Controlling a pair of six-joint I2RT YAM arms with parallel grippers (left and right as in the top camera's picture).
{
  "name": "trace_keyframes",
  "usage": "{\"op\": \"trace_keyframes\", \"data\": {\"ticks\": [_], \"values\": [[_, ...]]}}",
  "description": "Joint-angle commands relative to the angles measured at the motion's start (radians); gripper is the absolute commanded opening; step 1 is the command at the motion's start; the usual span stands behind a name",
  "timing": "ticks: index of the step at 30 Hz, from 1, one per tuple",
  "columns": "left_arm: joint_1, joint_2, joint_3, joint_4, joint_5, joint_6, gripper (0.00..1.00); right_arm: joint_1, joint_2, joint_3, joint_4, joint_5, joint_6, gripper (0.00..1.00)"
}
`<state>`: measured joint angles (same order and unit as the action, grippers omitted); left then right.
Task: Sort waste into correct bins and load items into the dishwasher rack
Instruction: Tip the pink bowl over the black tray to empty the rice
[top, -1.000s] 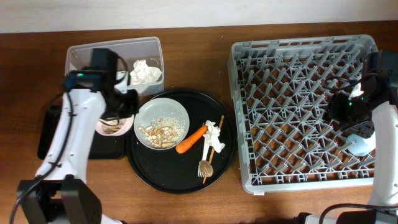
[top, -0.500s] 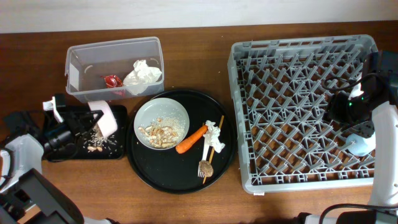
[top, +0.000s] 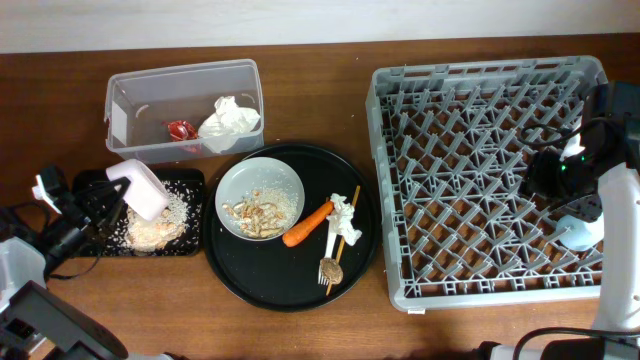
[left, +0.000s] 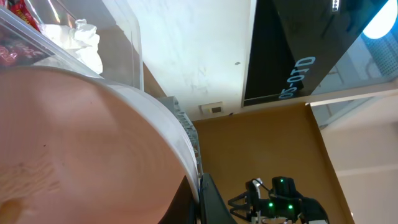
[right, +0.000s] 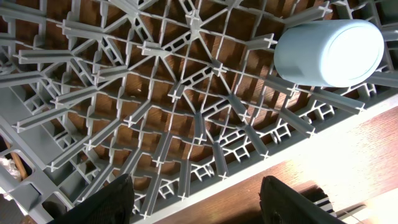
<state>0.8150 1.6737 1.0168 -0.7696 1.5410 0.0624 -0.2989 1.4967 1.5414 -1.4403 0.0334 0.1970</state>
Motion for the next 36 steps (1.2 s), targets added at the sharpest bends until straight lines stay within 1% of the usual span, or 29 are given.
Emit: {"op": "trace_keyframes", "data": {"ticks": [1,4,5,6,7,8,9,10,11,12,13,14,15,16,17,18,21,22,23,24,25,28,30,31,32,34,36], "values": [[0.004,-0.002,-0.005,-0.002,0.033,-0.006,0.0,-0.003,-0.019,0.006,-0.004,0.005,-0.009,0.69],[0.004,-0.002,-0.005,0.0,0.025,-0.006,0.01,-0.003,-0.019,0.006,-0.004,0.005,-0.009,0.69],[0.004,-0.002,-0.005,-0.001,-0.025,-0.006,0.01,-0.003,-0.019,0.006,-0.004,0.005,-0.009,0.69],[0.004,-0.002,-0.005,-0.002,-0.122,-0.055,0.01,-0.003,-0.019,0.006,-0.004,0.005,-0.009,0.69],[0.004,-0.002,-0.005,-0.001,-0.101,-0.069,0.01,-0.003,-0.019,0.006,-0.004,0.005,-0.009,0.68],[0.004,-0.002,-0.003,-0.002,0.033,0.002,0.01,-0.003,-0.019,0.006,-0.004,0.005,-0.009,0.69],[0.006,0.0,-0.004,0.002,-0.002,0.019,0.01,-0.003,-0.019,0.006,-0.004,0.005,-0.009,0.69],[0.006,0.007,-0.004,0.002,-0.112,-0.074,0.01,-0.003,-0.019,0.006,-0.004,0.005,-0.01,0.69],[0.006,0.007,-0.002,-0.01,0.033,-0.011,0.0,-0.003,-0.019,0.006,-0.004,0.005,-0.01,0.69],[0.006,0.006,-0.002,0.008,-0.034,-0.018,0.01,-0.003,-0.019,0.006,-0.004,0.005,-0.009,0.69],[0.006,0.013,-0.002,-0.001,-0.158,-0.136,0.01,-0.003,-0.019,0.006,-0.004,0.005,-0.01,0.69],[0.005,0.012,0.001,-0.022,0.032,-0.021,0.0,-0.003,-0.019,0.006,-0.004,0.005,-0.021,0.69],[0.006,0.009,0.002,0.003,-0.047,-0.019,0.0,-0.003,-0.019,0.006,-0.004,0.005,-0.021,0.68],[0.008,0.009,0.002,-0.004,-0.164,-0.075,0.0,-0.003,-0.019,0.006,-0.005,0.005,-0.021,0.69],[-0.005,0.0,0.002,-0.021,-0.061,-0.032,0.0,-0.003,-0.019,0.006,-0.007,0.005,-0.021,0.69],[-0.016,-0.013,0.004,-0.02,-0.066,-0.031,0.0,-0.003,-0.019,0.006,-0.008,0.005,-0.021,0.69],[-0.103,-0.176,0.007,-0.021,-0.175,-0.032,0.0,-0.003,-0.019,0.006,-0.012,0.005,-0.021,0.69],[-0.18,-0.28,0.007,-0.029,-0.267,-0.06,0.0,-0.003,-0.019,0.006,-0.015,0.005,-0.021,0.69],[-0.23,-0.327,0.007,-0.038,-0.322,-0.069,0.01,-0.003,-0.019,0.006,-0.018,0.005,-0.021,0.68],[-0.306,-0.378,0.007,-0.054,-0.386,-0.07,0.0,-0.003,-0.019,0.006,-0.023,0.005,-0.021,0.69],[-0.445,-0.431,0.007,-0.089,-0.523,-0.071,0.0,-0.003,-0.019,0.006,-0.027,0.005,-0.021,0.69],[-0.827,-0.433,-0.002,-0.168,-0.856,-0.071,0.0,-0.003,-0.019,0.006,-0.038,0.004,-0.021,0.69],[-1.043,-0.389,-0.003,-0.188,-0.994,-0.078,0.01,-0.003,-0.019,0.006,-0.046,0.003,-0.021,0.69],[-1.131,-0.349,-0.003,-0.191,-1.032,-0.078,0.0,-0.002,-0.019,0.006,-0.048,0.001,-0.021,0.69],[-1.206,-0.289,-0.003,-0.189,-1.038,-0.078,0.01,-0.003,-0.019,0.006,-0.049,0.001,-0.021,0.69],[-1.286,-0.188,-0.003,-0.19,-1.038,-0.117,0.01,-0.003,-0.019,0.006,-0.049,0.001,-0.021,0.69],[-1.351,-0.102,-0.003,-0.19,-1.039,-0.119,0.0,-0.003,-0.019,0.006,-0.049,0.001,-0.021,0.69]]}}
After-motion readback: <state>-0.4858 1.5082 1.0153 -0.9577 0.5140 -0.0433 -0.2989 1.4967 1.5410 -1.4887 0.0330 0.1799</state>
